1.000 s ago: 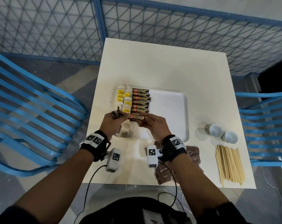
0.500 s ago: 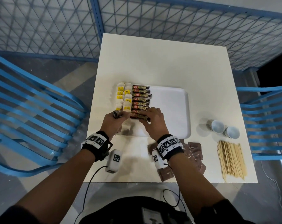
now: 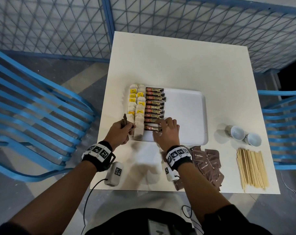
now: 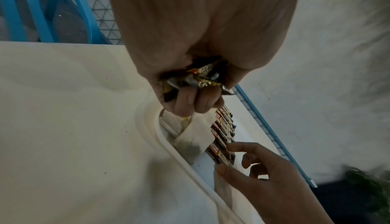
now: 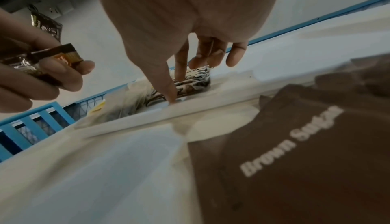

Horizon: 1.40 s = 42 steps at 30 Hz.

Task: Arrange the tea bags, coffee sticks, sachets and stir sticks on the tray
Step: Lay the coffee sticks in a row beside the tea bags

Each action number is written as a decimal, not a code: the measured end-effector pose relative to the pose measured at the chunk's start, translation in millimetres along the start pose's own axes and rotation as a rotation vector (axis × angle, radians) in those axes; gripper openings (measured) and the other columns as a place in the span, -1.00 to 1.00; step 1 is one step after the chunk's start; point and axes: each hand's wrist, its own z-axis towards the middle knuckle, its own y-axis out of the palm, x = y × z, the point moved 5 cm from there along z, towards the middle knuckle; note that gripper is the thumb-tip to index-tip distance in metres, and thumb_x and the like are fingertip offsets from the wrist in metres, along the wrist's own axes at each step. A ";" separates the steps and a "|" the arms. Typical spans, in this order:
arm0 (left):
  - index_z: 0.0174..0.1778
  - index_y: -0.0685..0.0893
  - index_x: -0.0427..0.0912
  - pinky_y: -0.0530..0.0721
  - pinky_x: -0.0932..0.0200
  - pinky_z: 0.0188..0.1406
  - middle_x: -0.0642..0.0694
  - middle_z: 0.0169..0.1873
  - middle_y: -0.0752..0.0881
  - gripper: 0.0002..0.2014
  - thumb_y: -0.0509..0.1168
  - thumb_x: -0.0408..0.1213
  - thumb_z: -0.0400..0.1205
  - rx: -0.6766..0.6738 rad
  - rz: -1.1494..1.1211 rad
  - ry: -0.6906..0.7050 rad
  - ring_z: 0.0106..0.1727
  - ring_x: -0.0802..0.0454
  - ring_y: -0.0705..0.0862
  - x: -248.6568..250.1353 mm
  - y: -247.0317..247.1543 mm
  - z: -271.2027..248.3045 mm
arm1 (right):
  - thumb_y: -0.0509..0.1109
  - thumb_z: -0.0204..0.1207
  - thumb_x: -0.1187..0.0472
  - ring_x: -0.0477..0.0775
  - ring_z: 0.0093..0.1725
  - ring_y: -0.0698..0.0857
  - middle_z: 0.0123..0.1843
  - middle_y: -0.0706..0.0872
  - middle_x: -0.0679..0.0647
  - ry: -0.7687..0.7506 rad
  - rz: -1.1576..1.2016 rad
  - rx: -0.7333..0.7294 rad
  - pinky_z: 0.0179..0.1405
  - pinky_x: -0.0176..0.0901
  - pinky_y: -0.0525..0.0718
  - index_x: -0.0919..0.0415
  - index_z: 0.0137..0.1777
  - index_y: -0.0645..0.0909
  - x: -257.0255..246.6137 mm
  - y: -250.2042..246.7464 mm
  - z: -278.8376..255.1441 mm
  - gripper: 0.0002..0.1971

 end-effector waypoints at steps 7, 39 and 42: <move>0.07 0.70 -0.44 0.17 0.25 -0.59 -0.05 -0.47 0.58 -0.76 0.20 -0.34 0.78 -0.009 -0.024 -0.047 -0.62 0.03 0.28 -2.3 -2.9 0.6 | 0.54 0.30 0.21 0.23 0.05 0.61 -0.01 0.69 0.03 0.037 0.064 0.007 0.02 0.11 0.52 0.04 -0.05 0.69 -0.3 6.3 -0.3 -0.78; 0.00 0.46 -0.15 0.42 0.16 -0.60 -0.22 -0.25 0.68 -0.89 0.28 -0.30 0.79 -0.152 0.033 -0.007 -0.52 -0.10 0.53 17.1 20.5 -3.0 | 0.45 0.64 0.09 -0.27 -0.18 0.70 -0.16 0.79 -0.07 0.093 0.692 -0.130 -0.14 -0.48 0.58 0.17 0.04 0.76 -44.1 -27.0 17.3 -0.84; -0.06 0.54 -0.20 0.44 0.15 -0.60 -0.25 -0.26 0.70 -0.86 0.21 -0.34 0.83 -0.194 0.016 0.057 -0.51 -0.14 0.61 24.0 23.9 -7.9 | 0.48 0.62 0.09 -0.23 -0.27 0.72 -0.24 0.80 -0.03 0.098 0.702 -0.284 -0.21 -0.43 0.61 0.23 0.03 0.78 -52.8 -25.1 15.1 -0.80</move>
